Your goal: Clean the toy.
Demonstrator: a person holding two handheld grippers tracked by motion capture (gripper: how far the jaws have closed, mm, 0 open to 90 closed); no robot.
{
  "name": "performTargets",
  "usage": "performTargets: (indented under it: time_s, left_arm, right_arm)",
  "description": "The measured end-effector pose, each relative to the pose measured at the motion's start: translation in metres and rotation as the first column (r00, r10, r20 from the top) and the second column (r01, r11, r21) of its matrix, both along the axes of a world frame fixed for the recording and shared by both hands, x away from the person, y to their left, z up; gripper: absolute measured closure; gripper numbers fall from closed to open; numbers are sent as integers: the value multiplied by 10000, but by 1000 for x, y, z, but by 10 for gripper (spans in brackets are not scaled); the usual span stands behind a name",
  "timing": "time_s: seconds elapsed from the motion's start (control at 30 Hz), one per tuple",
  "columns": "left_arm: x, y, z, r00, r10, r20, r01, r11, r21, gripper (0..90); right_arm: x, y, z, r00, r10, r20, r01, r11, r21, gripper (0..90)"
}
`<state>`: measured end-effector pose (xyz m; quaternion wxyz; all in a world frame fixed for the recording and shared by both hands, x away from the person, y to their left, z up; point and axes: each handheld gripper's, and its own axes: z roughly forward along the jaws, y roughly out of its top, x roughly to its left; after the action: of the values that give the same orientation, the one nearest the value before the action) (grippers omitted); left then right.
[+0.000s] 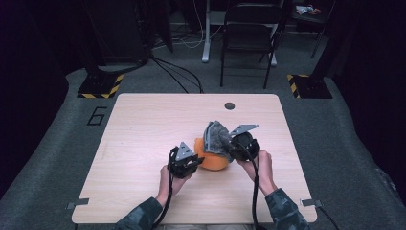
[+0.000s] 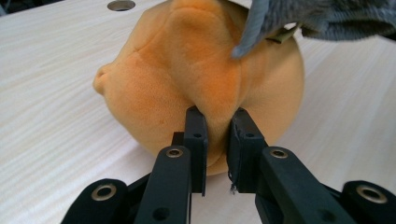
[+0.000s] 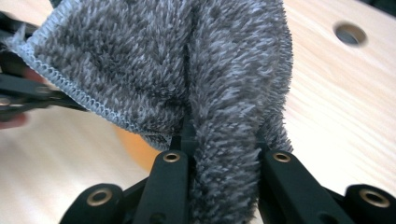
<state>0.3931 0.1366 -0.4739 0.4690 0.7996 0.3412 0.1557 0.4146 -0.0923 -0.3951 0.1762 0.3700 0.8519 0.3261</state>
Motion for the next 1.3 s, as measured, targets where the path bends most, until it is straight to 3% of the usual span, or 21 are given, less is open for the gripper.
performTargets:
  time_s: [0.07, 0.17, 0.23, 0.33, 0.37, 0.53, 0.8, 0.93, 1.03, 1.2, 1.3]
  left_arm:
    - [-2, 2, 0, 9999, 107, 25, -107, 9998, 166, 792]
    - [4, 7, -6, 9993, 307, -193, -304, 9994, 163, 788]
    - [7, 10, -10, 9992, 322, -240, -318, 9993, 195, 787]
    - [11, 10, -9, 9993, 371, -87, -368, 9987, 356, 785]
    - [12, 10, -10, 9989, 442, -130, -439, 9988, 226, 785]
    - [12, 9, -11, 9992, 395, -109, -393, 9990, 190, 781]
    - [15, 10, -11, 9994, 343, -95, -341, 9992, 201, 781]
    - [17, 11, -12, 9993, 343, -124, -341, 9993, 175, 780]
    - [18, 14, -12, 9992, 361, -159, -359, 9993, 92, 777]
    - [19, 14, -12, 9988, 436, -215, -435, 9991, 11, 773]
    - [20, 16, -13, 9985, 505, -231, -506, 9987, -11, 769]
  right_arm:
    - [-5, 13, 2, 9992, 339, 194, -332, 9988, -361, 772]
    - [-3, 33, -10, 9989, 477, 9, -474, 9940, -981, 773]
    - [2, 35, -19, 9988, 485, 5, -482, 9939, -989, 773]
    - [5, 28, -22, 9997, 226, -17, -227, 9927, -1185, 773]
    - [7, 24, -24, 9999, 147, -13, -147, 9919, -1260, 773]
    - [18, 2, -41, 9969, -408, -675, 350, 9957, -856, 773]
    - [32, -18, -68, 9794, -1276, -1563, 1093, 9867, -1207, 773]
    - [37, -20, -85, 9703, -1420, -1959, 1132, 9820, -1510, 772]
    - [41, -17, -93, 9689, -1346, -2075, 1009, 9811, -1651, 772]
    - [40, -19, -87, 9720, -1422, -1871, 1034, 9737, -2028, 773]
    - [37, -30, -66, 9708, -1518, -1859, 1282, 9828, -1329, 775]
